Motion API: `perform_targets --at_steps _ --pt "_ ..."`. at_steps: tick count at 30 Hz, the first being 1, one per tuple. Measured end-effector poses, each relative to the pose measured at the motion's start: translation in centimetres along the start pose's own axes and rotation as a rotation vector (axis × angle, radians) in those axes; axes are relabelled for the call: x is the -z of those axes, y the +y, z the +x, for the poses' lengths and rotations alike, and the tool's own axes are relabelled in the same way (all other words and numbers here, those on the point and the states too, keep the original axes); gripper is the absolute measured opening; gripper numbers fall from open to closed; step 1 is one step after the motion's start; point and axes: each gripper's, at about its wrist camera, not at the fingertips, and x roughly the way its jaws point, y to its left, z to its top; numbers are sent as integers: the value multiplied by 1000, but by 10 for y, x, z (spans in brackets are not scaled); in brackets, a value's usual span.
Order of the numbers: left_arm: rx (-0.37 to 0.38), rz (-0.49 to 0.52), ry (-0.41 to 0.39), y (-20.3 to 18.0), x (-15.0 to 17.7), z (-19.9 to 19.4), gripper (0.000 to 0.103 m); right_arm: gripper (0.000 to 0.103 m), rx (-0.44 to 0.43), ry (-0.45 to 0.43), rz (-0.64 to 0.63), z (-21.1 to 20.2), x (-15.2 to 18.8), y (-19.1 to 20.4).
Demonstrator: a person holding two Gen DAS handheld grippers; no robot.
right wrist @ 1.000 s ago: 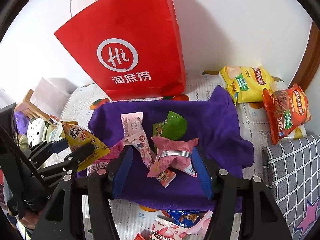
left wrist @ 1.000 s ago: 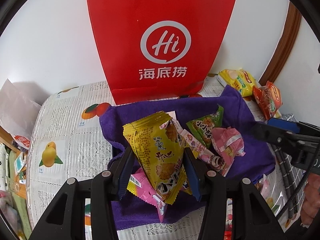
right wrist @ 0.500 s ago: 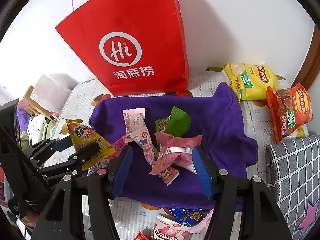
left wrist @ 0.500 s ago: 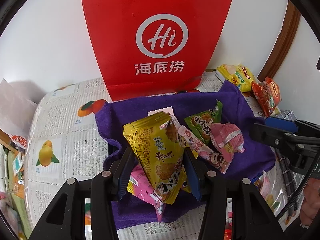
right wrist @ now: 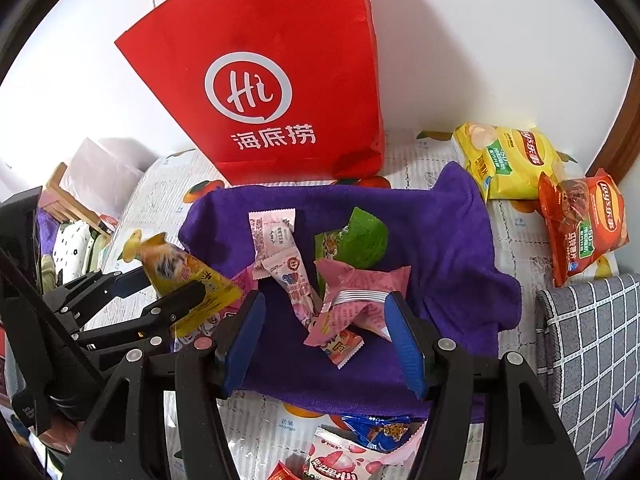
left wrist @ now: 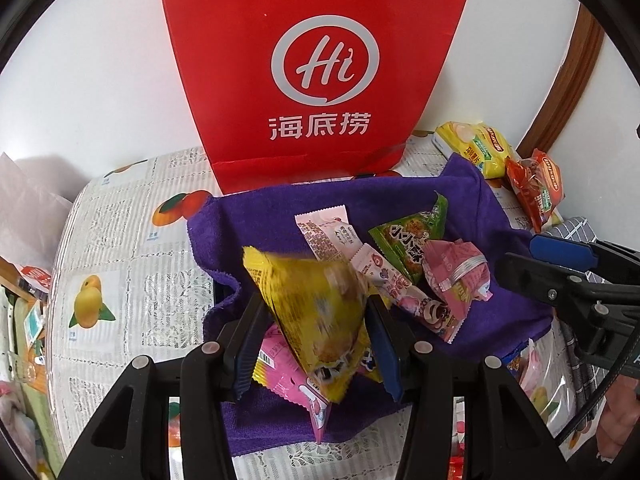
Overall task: Organize snacks
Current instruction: 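Open the left tool to drop the yellow bag onto the towel, then grasp the pink peach-print packet from the pile with the right tool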
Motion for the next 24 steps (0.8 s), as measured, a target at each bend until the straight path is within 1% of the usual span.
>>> perform_targets --at_steps 3,6,12,16,21,24 --pt "-1 -3 2 1 0 0 49 62 1 0 4 1 0 -1" --pt "8 -2 5 0 -1 -1 55 62 0 5 3 3 0 1" --pt "19 -14 -4 1 -3 -7 60 62 3 -9 -15 0 1 8" --pt "31 -31 -14 5 -4 -12 60 62 10 -60 -4 -12 4 10" --pt "45 -33 -26 5 -4 -19 60 62 -1 -122 -3 -29 8 19" --pt "52 -37 -31 5 -4 -25 60 62 30 -166 -9 -40 21 25"
